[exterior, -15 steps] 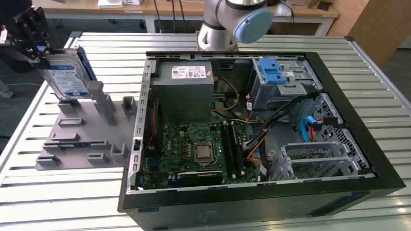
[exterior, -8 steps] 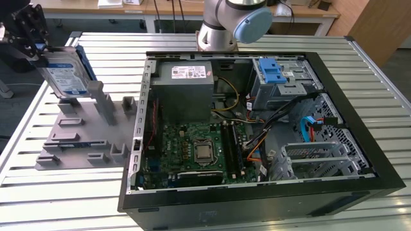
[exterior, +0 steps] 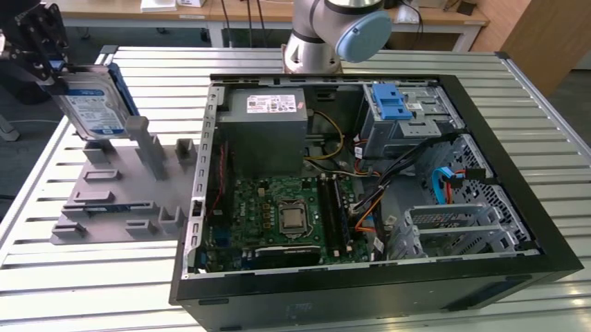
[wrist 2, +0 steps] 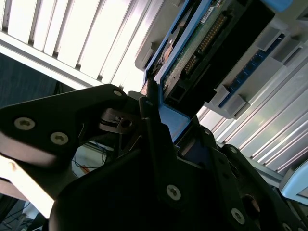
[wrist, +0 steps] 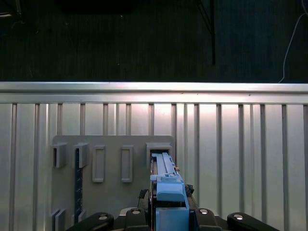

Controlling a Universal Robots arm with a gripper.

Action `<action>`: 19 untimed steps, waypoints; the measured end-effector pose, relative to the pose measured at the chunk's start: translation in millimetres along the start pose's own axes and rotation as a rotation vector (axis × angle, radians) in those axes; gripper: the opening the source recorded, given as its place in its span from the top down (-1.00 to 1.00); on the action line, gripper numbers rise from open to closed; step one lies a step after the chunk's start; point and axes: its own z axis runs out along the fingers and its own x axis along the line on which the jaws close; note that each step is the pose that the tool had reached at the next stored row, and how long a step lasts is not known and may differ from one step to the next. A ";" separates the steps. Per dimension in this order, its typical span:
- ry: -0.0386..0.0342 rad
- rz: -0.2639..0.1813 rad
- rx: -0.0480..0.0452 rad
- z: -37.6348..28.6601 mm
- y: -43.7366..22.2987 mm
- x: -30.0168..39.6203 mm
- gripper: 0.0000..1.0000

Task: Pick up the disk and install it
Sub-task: 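Pick up the disk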

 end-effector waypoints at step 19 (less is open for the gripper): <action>0.0005 0.000 -0.0001 -7.1 0.2 -0.4 0.27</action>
